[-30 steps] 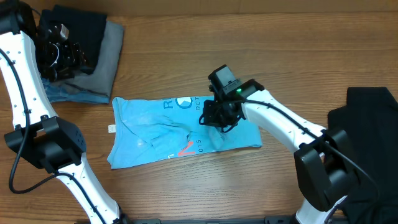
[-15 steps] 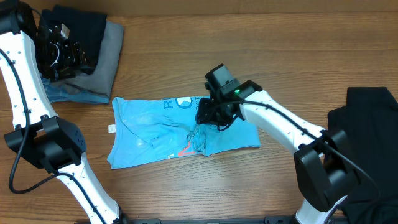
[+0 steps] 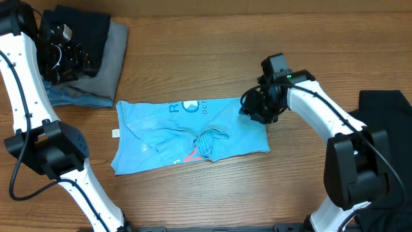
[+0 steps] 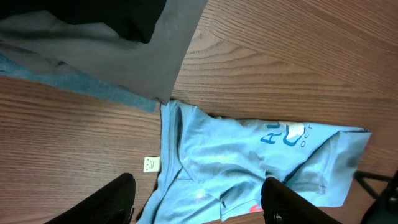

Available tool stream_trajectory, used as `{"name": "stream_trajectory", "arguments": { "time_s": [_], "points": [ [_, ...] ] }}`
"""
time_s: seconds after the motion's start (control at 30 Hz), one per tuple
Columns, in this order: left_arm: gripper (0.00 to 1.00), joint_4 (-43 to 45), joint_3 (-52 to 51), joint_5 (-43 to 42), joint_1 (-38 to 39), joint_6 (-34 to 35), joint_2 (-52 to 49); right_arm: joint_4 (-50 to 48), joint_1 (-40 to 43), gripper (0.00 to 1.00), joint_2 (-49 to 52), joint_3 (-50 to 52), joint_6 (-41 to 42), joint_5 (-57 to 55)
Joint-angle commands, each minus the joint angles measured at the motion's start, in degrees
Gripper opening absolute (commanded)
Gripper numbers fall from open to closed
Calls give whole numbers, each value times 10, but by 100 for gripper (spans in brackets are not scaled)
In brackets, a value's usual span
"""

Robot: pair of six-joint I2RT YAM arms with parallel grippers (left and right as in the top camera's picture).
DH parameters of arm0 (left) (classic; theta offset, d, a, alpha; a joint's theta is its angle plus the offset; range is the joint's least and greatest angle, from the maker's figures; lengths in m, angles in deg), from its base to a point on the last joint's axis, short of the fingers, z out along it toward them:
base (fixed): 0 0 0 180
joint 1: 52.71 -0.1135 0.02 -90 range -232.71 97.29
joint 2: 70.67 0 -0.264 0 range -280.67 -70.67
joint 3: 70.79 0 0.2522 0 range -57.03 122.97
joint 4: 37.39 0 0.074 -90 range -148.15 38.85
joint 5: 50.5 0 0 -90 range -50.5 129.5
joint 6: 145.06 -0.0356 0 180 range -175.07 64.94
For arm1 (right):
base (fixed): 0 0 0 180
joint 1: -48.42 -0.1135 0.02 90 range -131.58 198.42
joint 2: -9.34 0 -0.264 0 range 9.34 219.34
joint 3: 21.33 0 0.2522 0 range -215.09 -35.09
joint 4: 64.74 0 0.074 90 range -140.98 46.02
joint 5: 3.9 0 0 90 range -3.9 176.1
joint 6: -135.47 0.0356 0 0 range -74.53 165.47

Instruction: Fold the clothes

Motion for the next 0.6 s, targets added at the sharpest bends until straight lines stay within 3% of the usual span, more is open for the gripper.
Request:
{"name": "stream_trajectory", "arguments": {
  "time_s": [0.0,0.1,0.27,0.4,0.43,0.5,0.57],
  "points": [
    [68,-2,14,-10,5,-14,21,-51,-37,52,-14,45,4,69],
    [68,-2,14,-10,5,-13,21,-99,-67,49,-14,62,28,78],
    [68,-2,14,-10,5,-13,21,-243,-107,19,-14,63,44,155],
    [68,-2,14,-10,5,-13,21,-393,-123,17,-14,60,76,190],
    [68,-2,14,-10,5,-13,21,-421,-125,19,-14,58,75,189],
    [68,-2,14,-10,5,-13,21,-462,-125,52,-14,58,73,189],
    [68,-2,14,-10,5,-13,21,-467,-116,59,-14,57,74,190]
  ]
}}
